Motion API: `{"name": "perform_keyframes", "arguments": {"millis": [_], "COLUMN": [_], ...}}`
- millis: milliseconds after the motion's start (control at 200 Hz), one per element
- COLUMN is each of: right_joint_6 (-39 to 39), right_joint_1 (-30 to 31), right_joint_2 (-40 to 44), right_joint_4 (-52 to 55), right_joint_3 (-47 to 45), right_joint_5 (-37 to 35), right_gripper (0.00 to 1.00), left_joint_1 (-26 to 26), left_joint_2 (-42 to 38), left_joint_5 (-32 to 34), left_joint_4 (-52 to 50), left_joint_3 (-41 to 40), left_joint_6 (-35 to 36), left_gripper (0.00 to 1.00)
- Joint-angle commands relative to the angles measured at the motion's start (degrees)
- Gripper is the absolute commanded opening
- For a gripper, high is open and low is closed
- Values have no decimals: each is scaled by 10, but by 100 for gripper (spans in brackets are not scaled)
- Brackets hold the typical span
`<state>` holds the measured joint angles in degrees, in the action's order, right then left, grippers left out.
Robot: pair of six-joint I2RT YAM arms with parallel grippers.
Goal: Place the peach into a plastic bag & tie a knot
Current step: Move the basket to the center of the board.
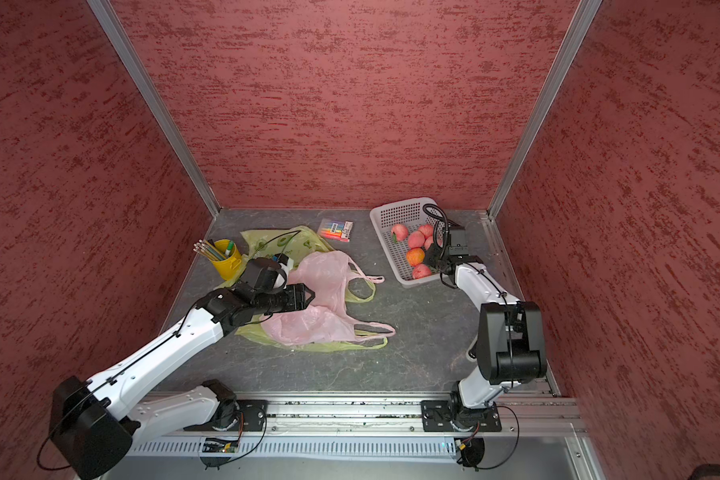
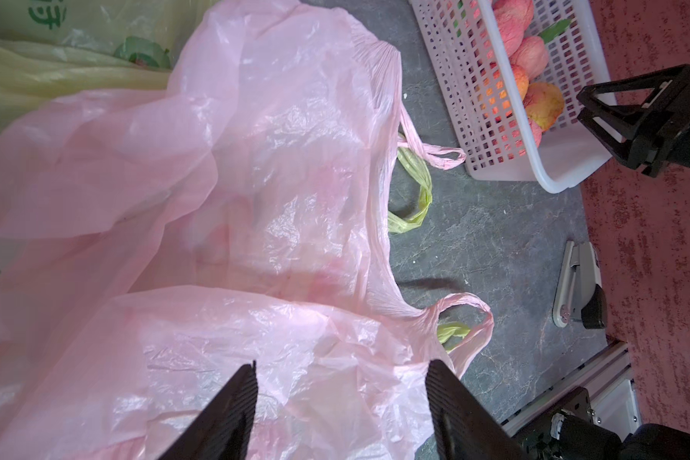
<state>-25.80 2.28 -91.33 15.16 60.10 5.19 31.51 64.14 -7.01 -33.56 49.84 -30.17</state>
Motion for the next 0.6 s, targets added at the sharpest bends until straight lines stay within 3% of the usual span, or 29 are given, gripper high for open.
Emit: {"name": "perform_keyframes", "arguments": {"millis": [0,596], "right_joint_6": [5,-57], "right_joint_1": [22,115], "right_joint_2": [21,154], "right_joint_4": [24,64], "right_joint_3": [-17,-149], "right_joint_5": [-20,-42], "right_gripper": [46,41], "left_joint_1": [0,-12], "left_joint_2": [1,73], "left_joint_5": [8,22], "left_joint_4": [7,10], "left_joint_3": [1,55], "left_joint_6": [3,55], "left_gripper": [69,73]}}
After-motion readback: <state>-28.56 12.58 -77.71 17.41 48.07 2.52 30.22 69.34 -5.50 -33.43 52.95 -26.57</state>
